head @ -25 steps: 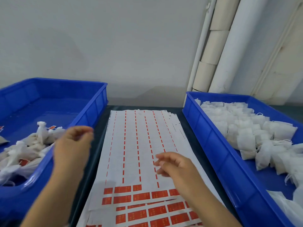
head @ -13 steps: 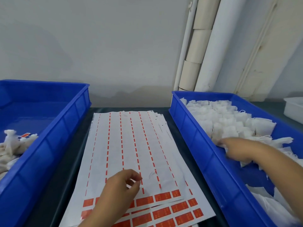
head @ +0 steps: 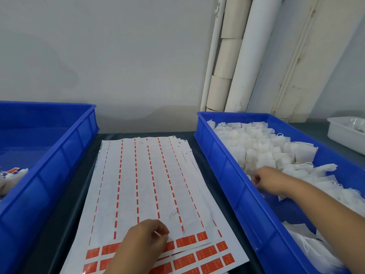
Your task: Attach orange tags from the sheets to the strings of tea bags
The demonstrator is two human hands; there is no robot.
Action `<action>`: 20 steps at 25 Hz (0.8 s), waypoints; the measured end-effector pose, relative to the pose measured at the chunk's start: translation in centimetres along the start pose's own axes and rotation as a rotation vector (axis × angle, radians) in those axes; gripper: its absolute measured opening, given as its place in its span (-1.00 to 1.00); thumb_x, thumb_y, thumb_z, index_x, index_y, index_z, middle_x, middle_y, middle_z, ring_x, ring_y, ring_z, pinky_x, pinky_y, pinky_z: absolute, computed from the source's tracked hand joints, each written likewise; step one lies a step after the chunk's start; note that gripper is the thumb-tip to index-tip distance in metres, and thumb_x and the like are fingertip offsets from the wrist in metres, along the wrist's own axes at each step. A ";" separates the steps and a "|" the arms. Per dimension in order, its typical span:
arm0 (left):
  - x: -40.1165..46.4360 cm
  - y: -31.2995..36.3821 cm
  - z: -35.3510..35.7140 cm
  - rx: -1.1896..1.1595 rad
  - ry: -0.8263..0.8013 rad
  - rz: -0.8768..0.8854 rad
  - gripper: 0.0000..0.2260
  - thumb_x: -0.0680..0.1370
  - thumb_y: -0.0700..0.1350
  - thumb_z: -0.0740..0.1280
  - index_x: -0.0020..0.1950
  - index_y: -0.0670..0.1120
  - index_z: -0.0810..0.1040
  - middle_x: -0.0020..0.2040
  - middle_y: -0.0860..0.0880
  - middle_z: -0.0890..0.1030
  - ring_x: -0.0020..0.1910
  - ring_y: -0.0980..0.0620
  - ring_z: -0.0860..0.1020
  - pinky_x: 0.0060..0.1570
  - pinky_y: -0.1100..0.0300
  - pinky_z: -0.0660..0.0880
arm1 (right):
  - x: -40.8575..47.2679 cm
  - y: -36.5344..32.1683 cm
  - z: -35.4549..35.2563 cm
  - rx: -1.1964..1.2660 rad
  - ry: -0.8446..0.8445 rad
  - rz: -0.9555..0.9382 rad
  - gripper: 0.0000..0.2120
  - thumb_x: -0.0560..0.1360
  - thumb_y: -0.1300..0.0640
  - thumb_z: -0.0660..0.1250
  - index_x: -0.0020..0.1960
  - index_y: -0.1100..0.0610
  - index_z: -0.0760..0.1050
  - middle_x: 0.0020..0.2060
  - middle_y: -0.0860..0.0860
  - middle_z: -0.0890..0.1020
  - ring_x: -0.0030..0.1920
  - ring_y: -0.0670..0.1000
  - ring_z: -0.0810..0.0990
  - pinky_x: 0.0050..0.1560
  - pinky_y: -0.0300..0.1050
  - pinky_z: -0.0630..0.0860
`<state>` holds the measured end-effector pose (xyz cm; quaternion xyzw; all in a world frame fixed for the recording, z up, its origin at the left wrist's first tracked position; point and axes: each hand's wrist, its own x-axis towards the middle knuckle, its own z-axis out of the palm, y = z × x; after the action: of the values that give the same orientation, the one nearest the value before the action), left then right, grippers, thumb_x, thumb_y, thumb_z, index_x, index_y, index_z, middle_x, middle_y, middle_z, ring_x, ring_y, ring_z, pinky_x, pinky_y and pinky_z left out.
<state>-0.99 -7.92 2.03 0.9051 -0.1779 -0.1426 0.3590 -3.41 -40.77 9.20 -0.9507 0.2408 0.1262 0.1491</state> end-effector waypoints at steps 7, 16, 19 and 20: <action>0.0 -0.3 0.1 0.001 -0.009 -0.005 -0.89 0.54 -0.02 0.31 -0.13 0.20 0.46 -0.17 0.26 0.49 -0.18 0.24 0.50 -0.27 0.55 0.40 | -1.1 -0.9 -2.9 0.395 0.188 -0.013 -0.89 0.40 0.27 0.42 -0.12 0.13 0.53 -0.13 0.07 0.66 -0.16 0.02 0.62 -0.20 -0.10 0.58; -0.3 -0.5 0.4 0.001 -0.007 0.001 -0.95 0.53 0.00 0.32 -0.07 0.18 0.50 -0.08 0.25 0.53 -0.14 0.24 0.51 -0.19 0.55 0.37 | -1.0 -3.0 -1.6 -0.399 -0.052 0.222 -0.65 0.53 0.07 0.32 0.26 0.18 0.49 0.02 0.04 0.55 -0.05 0.00 0.50 0.01 -0.20 0.45; -0.1 -0.4 0.5 -0.001 -0.009 -0.006 -0.95 0.53 0.00 0.32 -0.08 0.18 0.49 -0.08 0.23 0.54 -0.14 0.23 0.52 -0.18 0.54 0.39 | -2.2 -4.2 -4.2 -0.275 0.081 0.267 -0.72 0.52 0.08 0.32 0.17 0.20 0.53 0.00 0.06 0.57 0.00 0.05 0.55 0.09 -0.14 0.48; -0.1 -0.3 0.5 0.003 -0.008 -0.005 -0.95 0.53 0.01 0.32 -0.08 0.18 0.49 -0.08 0.23 0.54 -0.14 0.23 0.52 -0.20 0.55 0.39 | -3.1 -4.9 -5.1 -0.207 0.130 0.266 -0.71 0.52 0.09 0.32 0.18 0.20 0.52 0.05 0.10 0.58 0.05 0.09 0.56 0.13 -0.08 0.49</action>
<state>-1.17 -7.96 1.49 0.9056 -0.1772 -0.1468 0.3563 -2.80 -37.12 16.01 -0.9269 0.3594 0.1072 0.0163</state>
